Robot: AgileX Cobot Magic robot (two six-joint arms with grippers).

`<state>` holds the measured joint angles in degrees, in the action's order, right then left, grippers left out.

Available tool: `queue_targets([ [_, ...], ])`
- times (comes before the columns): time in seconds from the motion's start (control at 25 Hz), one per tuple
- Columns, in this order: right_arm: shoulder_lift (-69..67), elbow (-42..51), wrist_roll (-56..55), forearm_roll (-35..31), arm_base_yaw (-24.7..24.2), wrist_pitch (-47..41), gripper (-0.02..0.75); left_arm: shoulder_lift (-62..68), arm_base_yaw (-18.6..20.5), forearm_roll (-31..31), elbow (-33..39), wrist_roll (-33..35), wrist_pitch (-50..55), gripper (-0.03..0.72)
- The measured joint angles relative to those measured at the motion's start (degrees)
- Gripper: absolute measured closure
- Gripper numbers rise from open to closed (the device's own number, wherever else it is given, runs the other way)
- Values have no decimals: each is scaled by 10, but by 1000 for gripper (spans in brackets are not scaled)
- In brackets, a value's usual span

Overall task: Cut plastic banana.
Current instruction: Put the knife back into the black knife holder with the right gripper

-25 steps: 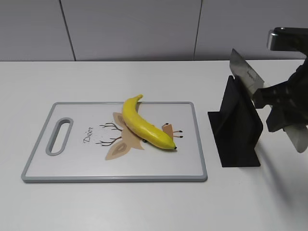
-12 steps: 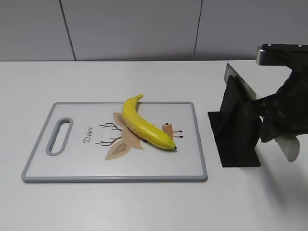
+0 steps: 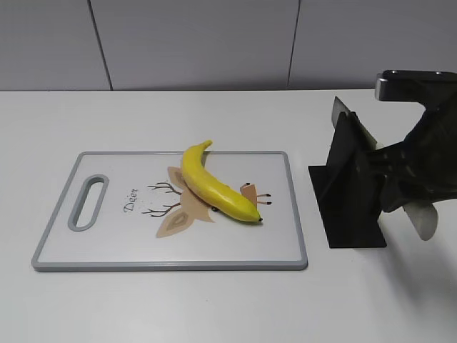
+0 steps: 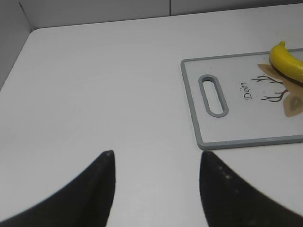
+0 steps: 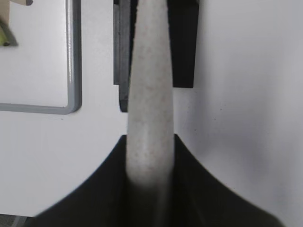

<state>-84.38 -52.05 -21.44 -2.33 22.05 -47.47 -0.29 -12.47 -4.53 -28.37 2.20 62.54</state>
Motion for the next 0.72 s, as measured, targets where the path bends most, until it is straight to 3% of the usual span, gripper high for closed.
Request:
queue_targets([
  [0.28,-1,0,0,0,0,3,551,0,0,0,0,0,0,134],
  [0.32,-1,0,0,0,0,3,526,0,0,0,0,0,0,134],
  [0.56,-1,0,0,0,0,13,194,0,0,0,0,0,0,134],
  [0.72,-1,0,0,0,0,15,150,0,0,0,0,0,0,134],
])
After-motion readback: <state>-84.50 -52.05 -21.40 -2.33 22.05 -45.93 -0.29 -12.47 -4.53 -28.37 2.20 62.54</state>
